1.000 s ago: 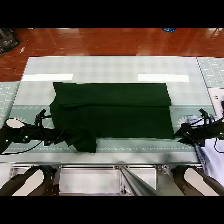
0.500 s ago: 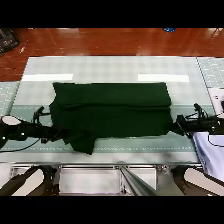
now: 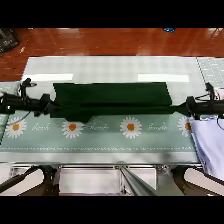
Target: Fold the shirts.
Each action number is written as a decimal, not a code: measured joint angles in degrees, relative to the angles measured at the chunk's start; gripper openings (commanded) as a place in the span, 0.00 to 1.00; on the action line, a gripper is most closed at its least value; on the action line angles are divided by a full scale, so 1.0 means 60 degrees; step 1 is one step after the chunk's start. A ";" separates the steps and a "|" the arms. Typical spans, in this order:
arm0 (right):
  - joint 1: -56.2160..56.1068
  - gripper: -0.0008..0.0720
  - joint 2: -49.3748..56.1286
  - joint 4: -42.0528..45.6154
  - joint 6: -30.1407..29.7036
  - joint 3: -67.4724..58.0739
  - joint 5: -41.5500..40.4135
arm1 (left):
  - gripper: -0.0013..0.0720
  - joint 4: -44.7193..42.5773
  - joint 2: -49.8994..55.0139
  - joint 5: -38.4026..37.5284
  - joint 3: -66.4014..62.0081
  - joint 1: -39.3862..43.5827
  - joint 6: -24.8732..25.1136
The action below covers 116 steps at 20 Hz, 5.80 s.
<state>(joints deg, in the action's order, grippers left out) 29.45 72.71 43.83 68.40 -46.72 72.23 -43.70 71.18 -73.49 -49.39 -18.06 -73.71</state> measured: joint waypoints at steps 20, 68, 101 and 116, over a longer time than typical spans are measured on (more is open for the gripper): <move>-0.1705 0.59 0.4175 -0.0441 0.1173 -0.4528 -0.1985 | 0.71 -0.0707 0.5727 -0.0317 -0.6186 0.0907 -0.1424; -0.2747 0.04 -0.4524 0.1217 0.2193 -0.2353 0.0350 | 0.05 0.0219 0.6648 0.3457 -0.7486 1.0072 -0.2477; -0.9599 0.59 0.5278 -0.0080 0.2969 -0.7909 -0.2481 | 0.05 -0.4535 -0.6269 0.2852 0.2936 0.4914 -0.5005; -0.5166 0.58 -0.0998 0.5570 0.3861 -0.5628 0.0827 | 0.05 -0.3475 -0.6025 0.4186 0.3279 0.4830 -0.5078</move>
<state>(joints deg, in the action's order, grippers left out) -1.54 66.72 77.25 91.57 -80.49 77.19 -64.55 35.03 -48.38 -29.71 10.92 -104.18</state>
